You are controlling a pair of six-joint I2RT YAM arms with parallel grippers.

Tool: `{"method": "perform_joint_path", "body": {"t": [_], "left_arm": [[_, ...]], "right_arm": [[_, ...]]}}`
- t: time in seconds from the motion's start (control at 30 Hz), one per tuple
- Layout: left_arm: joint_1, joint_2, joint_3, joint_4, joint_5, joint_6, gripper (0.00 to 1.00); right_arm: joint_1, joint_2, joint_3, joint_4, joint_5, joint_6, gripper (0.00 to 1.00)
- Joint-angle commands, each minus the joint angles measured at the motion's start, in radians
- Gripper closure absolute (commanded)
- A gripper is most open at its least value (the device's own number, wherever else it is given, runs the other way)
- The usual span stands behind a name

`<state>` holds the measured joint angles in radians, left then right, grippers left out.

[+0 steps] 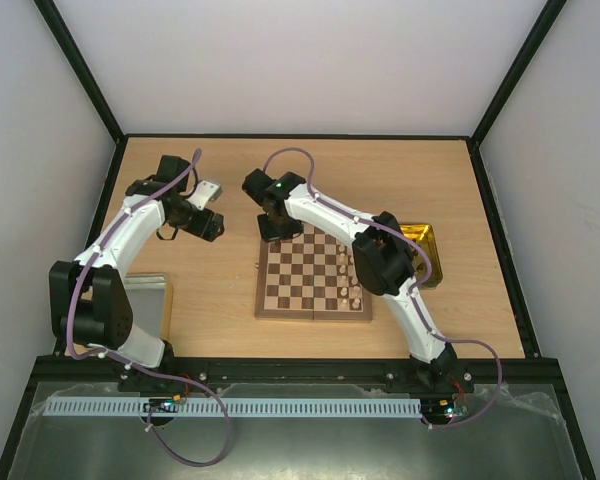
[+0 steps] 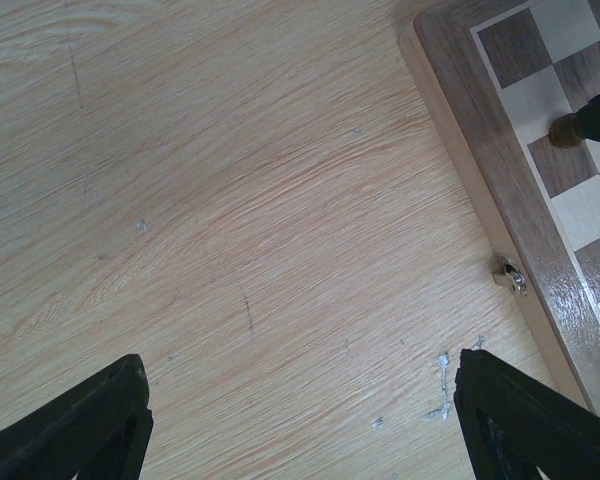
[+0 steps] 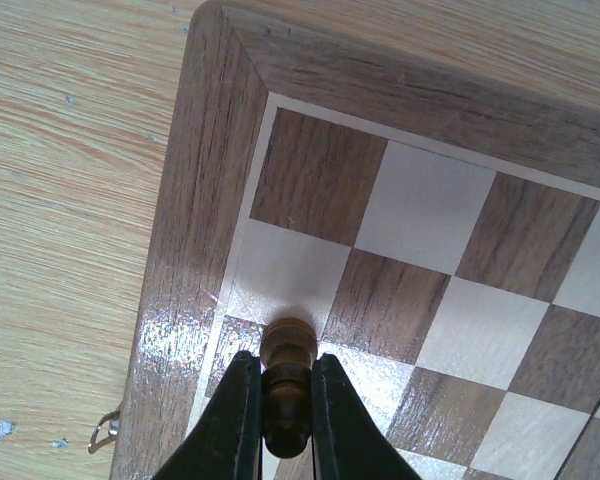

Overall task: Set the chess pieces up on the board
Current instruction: Place the chess piece on the chessboard.

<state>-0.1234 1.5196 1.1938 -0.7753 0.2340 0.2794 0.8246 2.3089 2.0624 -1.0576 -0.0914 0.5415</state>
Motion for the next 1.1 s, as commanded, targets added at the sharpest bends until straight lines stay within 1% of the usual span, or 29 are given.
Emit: {"method": "perform_joint_path", "body": {"t": [0.0,0.37,0.87,0.93,0.97,1.07], "left_arm": [[0.005,-0.016,-0.016,-0.003,0.002,-0.011,0.17],[0.005,-0.015,-0.028,0.004,-0.001,-0.013,0.17],[0.005,-0.012,-0.032,0.008,0.001,-0.013,0.17],[0.005,-0.012,-0.034,0.010,0.001,-0.014,0.17],[0.005,-0.012,-0.034,0.009,0.002,-0.013,0.17],[0.005,-0.010,-0.034,0.008,0.002,-0.014,0.17]], "right_arm": [[0.009,-0.032,-0.030,-0.032,0.000,-0.011,0.98],[0.023,-0.028,-0.028,-0.031,-0.023,-0.012,0.98],[0.042,-0.039,-0.052,-0.033,-0.016,-0.017,0.97],[0.042,-0.038,-0.053,-0.032,-0.015,-0.017,0.95],[0.042,-0.037,-0.053,-0.032,-0.014,-0.017,0.92],[0.042,-0.039,-0.049,-0.032,-0.012,-0.017,0.78]]}}
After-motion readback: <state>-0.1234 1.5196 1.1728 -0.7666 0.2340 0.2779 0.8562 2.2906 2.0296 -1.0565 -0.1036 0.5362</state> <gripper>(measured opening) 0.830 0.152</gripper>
